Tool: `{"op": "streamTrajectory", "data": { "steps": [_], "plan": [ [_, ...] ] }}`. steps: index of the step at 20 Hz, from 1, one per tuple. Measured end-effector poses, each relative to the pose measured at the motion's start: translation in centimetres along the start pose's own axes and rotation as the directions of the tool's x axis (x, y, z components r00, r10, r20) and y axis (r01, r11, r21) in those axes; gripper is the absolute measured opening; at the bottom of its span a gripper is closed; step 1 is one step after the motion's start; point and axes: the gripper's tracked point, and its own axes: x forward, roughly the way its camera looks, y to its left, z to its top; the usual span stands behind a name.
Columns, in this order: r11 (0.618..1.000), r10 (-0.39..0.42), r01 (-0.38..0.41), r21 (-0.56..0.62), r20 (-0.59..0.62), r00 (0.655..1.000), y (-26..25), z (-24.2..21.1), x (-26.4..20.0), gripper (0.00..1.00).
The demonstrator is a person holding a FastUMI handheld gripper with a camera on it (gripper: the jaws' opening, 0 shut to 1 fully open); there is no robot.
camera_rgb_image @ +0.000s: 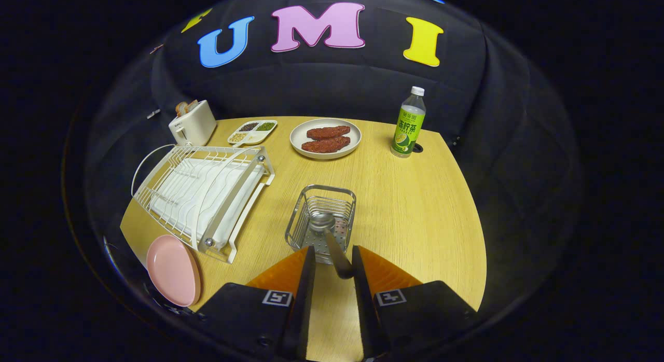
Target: Take the plate from the dish rack, then take the spoon from the basket and place it into the plate.
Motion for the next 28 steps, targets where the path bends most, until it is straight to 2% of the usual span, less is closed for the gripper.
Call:
{"op": "streamTrajectory", "data": {
  "steps": [3,6,14,19,22,28],
  "plan": [
    [1.000,0.013,-0.012,0.015,-0.025,1.000,0.0,-0.2,0.1,0.21],
    [0.998,0.030,-0.029,0.056,-0.024,0.999,0.6,-0.2,0.0,0.14],
    [0.995,-0.030,0.026,0.096,0.040,0.999,0.7,3.9,-2.1,0.09],
    [0.995,-0.036,0.026,0.095,0.106,0.994,2.0,6.9,-7.2,0.09],
    [0.996,0.011,-0.027,0.088,0.170,0.985,4.9,8.9,-11.1,0.09],
    [0.967,0.220,-0.242,0.077,0.220,0.950,14.4,9.5,-16.1,0.09]
  ]
}}
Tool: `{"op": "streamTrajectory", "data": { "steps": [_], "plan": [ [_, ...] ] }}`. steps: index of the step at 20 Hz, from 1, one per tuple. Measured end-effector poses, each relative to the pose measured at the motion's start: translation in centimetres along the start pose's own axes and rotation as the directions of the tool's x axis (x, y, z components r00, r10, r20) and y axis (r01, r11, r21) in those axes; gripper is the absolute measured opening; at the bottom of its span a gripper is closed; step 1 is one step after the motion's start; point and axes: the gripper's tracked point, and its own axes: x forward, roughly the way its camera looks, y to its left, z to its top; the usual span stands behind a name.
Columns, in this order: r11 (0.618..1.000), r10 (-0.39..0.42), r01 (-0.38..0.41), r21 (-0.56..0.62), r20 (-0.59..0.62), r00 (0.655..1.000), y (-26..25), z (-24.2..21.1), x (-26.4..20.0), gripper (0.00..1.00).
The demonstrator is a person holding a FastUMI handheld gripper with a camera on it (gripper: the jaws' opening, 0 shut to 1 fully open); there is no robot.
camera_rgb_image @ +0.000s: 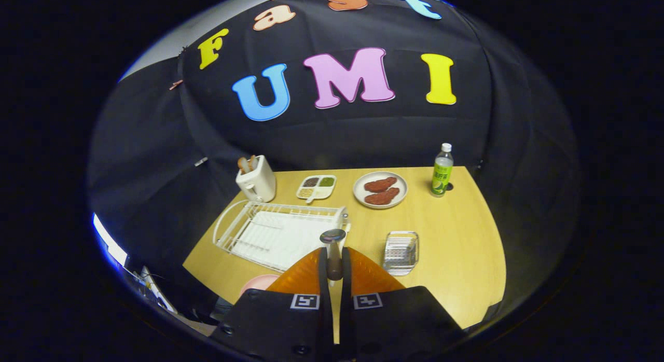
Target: Take the plate from the dish rack, then take the spoon from the basket and place it into the plate.
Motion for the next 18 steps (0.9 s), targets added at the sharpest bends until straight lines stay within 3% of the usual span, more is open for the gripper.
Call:
{"op": "streamTrajectory", "data": {
  "steps": [8,13,18],
  "plan": [
    [0.955,0.235,-0.258,-0.145,-0.157,0.959,11.9,-7.3,1.5,0.09],
    [0.941,0.241,-0.295,-0.166,-0.286,0.928,14.0,-15.0,5.3,0.09],
    [0.944,0.231,-0.293,-0.152,-0.330,0.915,14.3,-19.4,8.7,0.09]
  ]
}}
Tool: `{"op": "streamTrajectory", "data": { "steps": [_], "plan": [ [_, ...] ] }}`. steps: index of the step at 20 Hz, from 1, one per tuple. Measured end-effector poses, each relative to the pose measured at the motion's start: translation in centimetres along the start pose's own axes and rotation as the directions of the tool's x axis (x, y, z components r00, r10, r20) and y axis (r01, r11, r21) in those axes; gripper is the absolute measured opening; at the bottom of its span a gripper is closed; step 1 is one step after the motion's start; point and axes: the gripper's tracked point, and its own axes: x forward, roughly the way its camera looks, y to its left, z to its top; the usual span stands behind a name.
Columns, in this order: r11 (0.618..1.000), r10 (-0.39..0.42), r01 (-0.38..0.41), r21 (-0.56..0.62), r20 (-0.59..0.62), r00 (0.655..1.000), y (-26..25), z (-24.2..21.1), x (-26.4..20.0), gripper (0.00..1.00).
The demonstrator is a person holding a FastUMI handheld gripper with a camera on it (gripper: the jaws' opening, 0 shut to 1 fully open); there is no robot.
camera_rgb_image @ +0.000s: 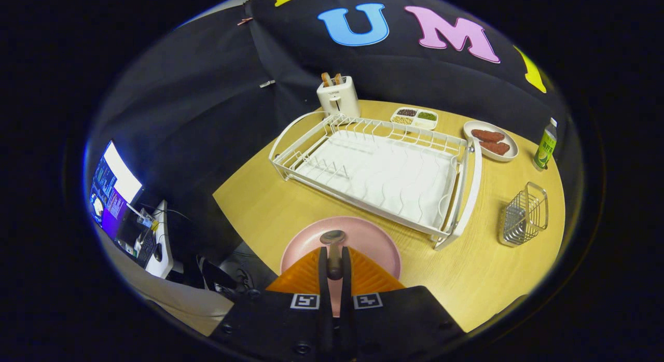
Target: Take the plate from the dish rack, then take the spoon from the basket and place it into the plate.
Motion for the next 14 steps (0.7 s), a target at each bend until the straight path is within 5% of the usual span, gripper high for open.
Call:
{"op": "streamTrajectory", "data": {
  "steps": [6,14],
  "plan": [
    [0.998,0.039,-0.037,0.046,-0.042,0.998,-0.4,-1.3,1.3,0.11],
    [0.997,-0.042,0.048,0.052,-0.124,0.991,-3.7,-4.6,2.2,0.27]
  ]
}}
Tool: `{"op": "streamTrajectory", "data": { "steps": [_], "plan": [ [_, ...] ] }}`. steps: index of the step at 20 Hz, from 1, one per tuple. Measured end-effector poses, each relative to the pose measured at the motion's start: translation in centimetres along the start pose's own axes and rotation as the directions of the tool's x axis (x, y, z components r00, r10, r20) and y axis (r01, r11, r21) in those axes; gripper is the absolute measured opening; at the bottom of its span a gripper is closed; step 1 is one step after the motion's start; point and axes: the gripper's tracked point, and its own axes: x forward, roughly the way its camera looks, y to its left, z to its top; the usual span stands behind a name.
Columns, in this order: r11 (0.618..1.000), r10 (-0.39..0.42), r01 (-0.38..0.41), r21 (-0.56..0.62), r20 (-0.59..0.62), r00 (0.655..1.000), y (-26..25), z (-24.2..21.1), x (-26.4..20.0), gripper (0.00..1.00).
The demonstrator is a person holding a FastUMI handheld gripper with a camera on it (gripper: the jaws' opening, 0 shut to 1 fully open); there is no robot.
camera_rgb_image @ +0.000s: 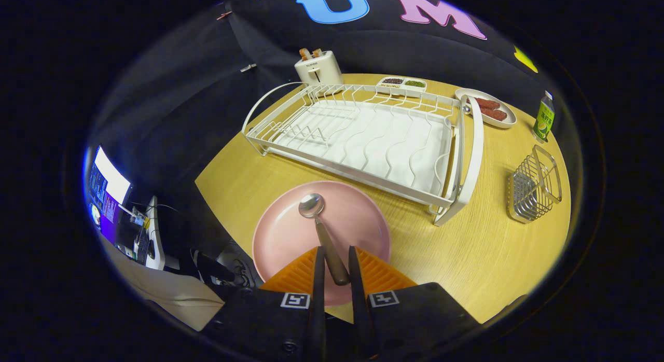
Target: Take the plate from the dish rack, then take the spoon from the basket and place it into the plate.
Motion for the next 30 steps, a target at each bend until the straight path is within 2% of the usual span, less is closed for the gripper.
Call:
{"op": "streamTrajectory", "data": {
  "steps": [2,4,5,6,8,13,15,18,22,25,30],
  "plan": [
    [1.000,-0.024,0.024,-0.006,-0.005,1.000,-0.9,-0.3,0.1,0.32],
    [0.999,-0.035,0.035,-0.006,-0.011,0.999,-1.3,-0.6,0.0,0.53],
    [0.999,-0.037,0.037,-0.004,-0.010,0.999,-1.5,-0.6,-0.2,0.60],
    [0.999,-0.039,0.039,-0.003,-0.008,0.999,-1.4,-0.5,-0.3,0.78],
    [0.999,-0.041,0.041,-0.003,-0.008,0.999,-1.6,-0.5,-0.7,0.96],
    [0.998,-0.040,0.042,-0.037,0.054,0.998,-1.0,1.9,-2.9,0.99],
    [0.996,-0.039,0.048,-0.068,0.126,0.991,-1.1,4.7,-4.4,0.99],
    [0.989,-0.054,0.089,-0.122,0.263,0.963,-1.9,10.0,-7.3,0.99],
    [0.974,-0.085,0.169,-0.151,0.449,0.890,-4.1,17.2,-12.6,0.99],
    [0.963,-0.120,0.236,-0.129,0.577,0.808,-6.5,21.6,-17.3,0.99],
    [0.953,-0.168,0.295,-0.068,0.693,0.701,-10.5,25.0,-23.6,0.98]
  ]
}}
